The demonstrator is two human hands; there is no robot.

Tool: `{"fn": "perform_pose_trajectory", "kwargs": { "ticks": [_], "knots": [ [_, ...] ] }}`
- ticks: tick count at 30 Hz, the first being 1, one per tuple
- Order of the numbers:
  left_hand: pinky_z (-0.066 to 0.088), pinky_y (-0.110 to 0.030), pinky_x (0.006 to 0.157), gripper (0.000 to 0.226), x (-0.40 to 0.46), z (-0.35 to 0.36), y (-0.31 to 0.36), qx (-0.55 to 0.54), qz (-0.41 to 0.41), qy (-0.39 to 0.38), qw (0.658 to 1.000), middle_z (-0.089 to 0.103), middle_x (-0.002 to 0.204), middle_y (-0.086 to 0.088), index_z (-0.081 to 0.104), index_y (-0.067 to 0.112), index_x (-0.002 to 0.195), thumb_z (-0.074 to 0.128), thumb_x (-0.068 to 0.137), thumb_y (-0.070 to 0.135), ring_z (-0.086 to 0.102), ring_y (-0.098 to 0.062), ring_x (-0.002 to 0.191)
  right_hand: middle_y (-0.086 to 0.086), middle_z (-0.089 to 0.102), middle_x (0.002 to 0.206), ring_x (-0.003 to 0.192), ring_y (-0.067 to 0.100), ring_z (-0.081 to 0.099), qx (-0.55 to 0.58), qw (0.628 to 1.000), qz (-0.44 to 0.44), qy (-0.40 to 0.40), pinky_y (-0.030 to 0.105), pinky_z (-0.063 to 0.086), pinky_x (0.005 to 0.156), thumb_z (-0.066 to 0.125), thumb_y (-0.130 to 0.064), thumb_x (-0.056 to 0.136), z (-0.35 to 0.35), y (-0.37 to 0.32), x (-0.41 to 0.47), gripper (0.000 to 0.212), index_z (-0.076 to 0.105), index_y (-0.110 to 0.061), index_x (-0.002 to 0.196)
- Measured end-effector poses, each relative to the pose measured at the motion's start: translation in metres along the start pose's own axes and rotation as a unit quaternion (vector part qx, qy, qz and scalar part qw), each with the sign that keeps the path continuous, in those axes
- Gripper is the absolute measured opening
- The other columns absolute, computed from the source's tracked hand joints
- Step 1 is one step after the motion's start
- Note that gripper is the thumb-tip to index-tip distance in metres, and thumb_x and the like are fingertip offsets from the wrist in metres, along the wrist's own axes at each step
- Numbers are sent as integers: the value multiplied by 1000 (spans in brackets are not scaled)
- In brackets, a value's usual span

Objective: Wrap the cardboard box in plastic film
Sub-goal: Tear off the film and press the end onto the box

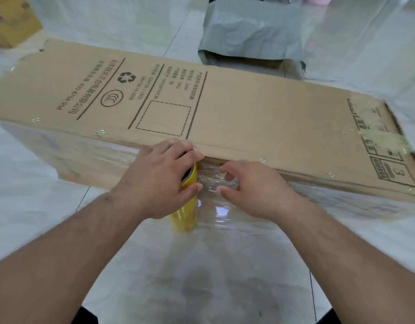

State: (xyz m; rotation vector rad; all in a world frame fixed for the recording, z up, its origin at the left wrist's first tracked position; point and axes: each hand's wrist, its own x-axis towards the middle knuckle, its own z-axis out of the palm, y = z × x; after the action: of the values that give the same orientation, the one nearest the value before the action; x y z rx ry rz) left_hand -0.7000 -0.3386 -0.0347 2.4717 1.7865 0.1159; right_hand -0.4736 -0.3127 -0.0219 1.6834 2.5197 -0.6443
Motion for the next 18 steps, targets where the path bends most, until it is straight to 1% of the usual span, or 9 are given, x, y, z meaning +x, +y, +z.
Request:
{"fn": "perform_pose_trajectory", "kwargs": {
  "ticks": [2,3,4,5,7,8,10,13,18],
  "knots": [
    [22,-55,123,54,3,-3,14,12,-39,-18,999,33,161,9,46,38,145,45,95,58,17,-19,157,-10,70,137,120,19,68,1,1000,11,0,35,52,100,65,-50,106,2,-1,2,47,62,-34,149],
    [15,-57,125,47,3,-2,22,22,-57,-20,998,31,162,8,48,38,141,47,96,52,11,-20,158,-10,72,133,119,20,68,0,1000,10,3,35,53,98,65,-49,106,3,-3,4,44,64,-34,147],
    [11,-59,125,42,4,0,29,31,-70,-13,997,31,162,6,53,36,137,49,97,47,10,-22,158,-9,73,129,118,21,68,-4,1000,7,7,36,54,96,64,-48,106,4,-4,6,40,67,-33,142],
    [11,-61,125,36,4,5,34,38,-74,1,997,36,159,3,59,34,130,52,96,44,13,-24,158,-8,74,125,118,22,68,-11,1000,2,11,38,54,95,63,-47,106,6,-6,7,35,69,-33,138],
    [19,-65,121,23,6,14,38,43,-65,45,996,52,147,-2,71,28,108,63,89,37,31,-30,151,-6,74,119,116,25,68,-33,999,-6,13,41,56,93,57,-48,108,9,-12,10,32,71,-32,132],
    [24,-67,118,17,8,19,37,42,-62,64,995,60,139,-4,74,26,99,69,84,33,40,-32,146,-4,74,117,114,26,69,-49,999,-11,13,42,57,91,54,-47,108,10,-15,11,32,72,-32,130],
    [31,-68,114,12,9,23,34,40,-61,83,994,65,128,-5,75,24,88,78,77,25,49,-34,137,-3,72,113,112,28,69,-70,997,-19,11,43,57,87,50,-43,109,12,-20,15,30,72,-32,126],
    [33,-66,113,17,10,23,33,38,-55,88,994,66,127,-4,75,24,87,83,72,21,50,-33,135,-3,71,111,111,27,69,-70,997,-10,15,44,58,87,46,-42,112,14,-21,17,30,73,-34,122],
    [34,-67,112,17,10,27,32,35,-52,119,991,67,126,-5,75,22,89,83,73,22,53,-35,134,-3,70,117,113,26,68,-72,997,3,26,41,53,88,45,-43,114,10,-20,16,32,73,-28,119]
  ]
}}
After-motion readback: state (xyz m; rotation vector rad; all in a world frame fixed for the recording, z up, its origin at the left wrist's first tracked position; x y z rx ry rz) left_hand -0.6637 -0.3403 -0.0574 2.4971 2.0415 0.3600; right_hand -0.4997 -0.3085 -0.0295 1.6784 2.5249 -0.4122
